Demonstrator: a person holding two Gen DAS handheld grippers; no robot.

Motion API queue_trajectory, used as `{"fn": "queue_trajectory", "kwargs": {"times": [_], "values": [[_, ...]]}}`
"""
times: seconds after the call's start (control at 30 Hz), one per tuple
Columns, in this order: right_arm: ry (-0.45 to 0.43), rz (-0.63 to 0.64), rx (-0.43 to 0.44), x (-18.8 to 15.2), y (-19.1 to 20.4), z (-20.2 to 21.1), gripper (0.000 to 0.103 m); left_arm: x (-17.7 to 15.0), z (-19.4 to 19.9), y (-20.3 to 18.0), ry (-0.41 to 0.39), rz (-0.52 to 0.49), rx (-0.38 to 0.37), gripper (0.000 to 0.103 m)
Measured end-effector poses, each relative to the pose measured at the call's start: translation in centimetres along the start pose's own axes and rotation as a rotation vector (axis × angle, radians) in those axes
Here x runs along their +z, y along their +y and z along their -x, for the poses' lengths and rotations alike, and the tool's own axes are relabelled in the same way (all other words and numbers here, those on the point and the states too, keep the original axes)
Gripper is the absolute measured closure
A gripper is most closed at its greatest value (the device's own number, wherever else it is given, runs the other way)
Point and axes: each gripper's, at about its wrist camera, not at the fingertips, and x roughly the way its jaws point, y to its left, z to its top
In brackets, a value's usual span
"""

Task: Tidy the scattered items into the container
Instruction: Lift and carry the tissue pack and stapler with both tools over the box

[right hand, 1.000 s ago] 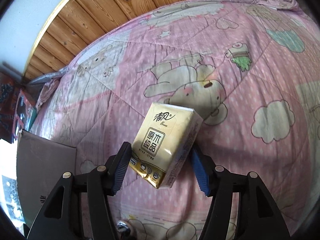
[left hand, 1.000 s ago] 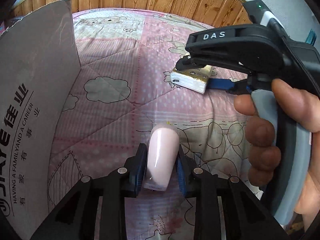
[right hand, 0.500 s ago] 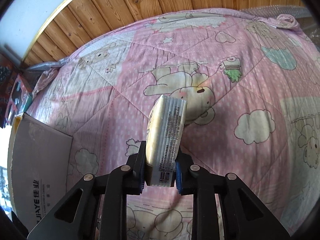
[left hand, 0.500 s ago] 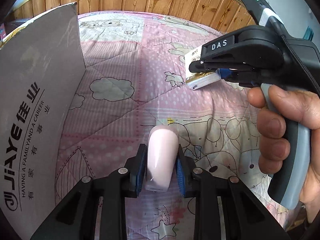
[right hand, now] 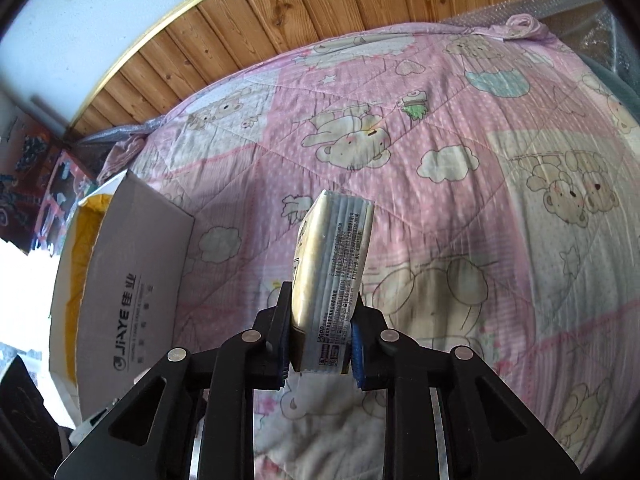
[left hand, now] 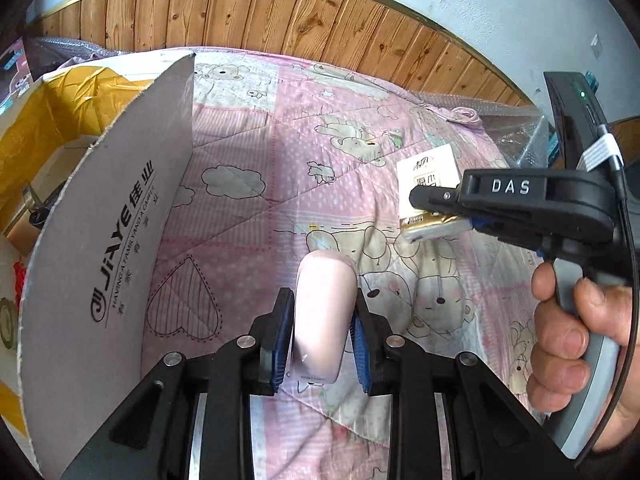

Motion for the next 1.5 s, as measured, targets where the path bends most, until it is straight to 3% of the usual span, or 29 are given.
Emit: {"fn": "queue_trajectory", "kwargs": {"times": [0.47,0.9,1.17,1.3,1.5], "values": [[-0.018,0.064,0.021,-7.2,2.9,4.6,0.078,-2.4,6.1,-0.5,-0.05,-0.015,-0.031,0.075],[-0.043,0.129,0.064,-10.6,6.4,8.3,0.078,-3.0,11.1,0.2,-0.12,0.003,-0.055,0.075],[-0.066,0.202,0.114,-11.1,10.3,10.3,0.078,-2.5,13.9,2.4,-0.165,0.03,0.003,0.075],[-0.071,0.239,0.135,-11.2,12.3,10.7,0.078,-2.1,14.9,3.6,-0.185,0.026,0.081,0.075],[-0.067,0.299,0.151,-11.1,15.1,10.8,0.078,-1.6,16.2,6.1,-0.201,0.058,0.138,0.075]]}}
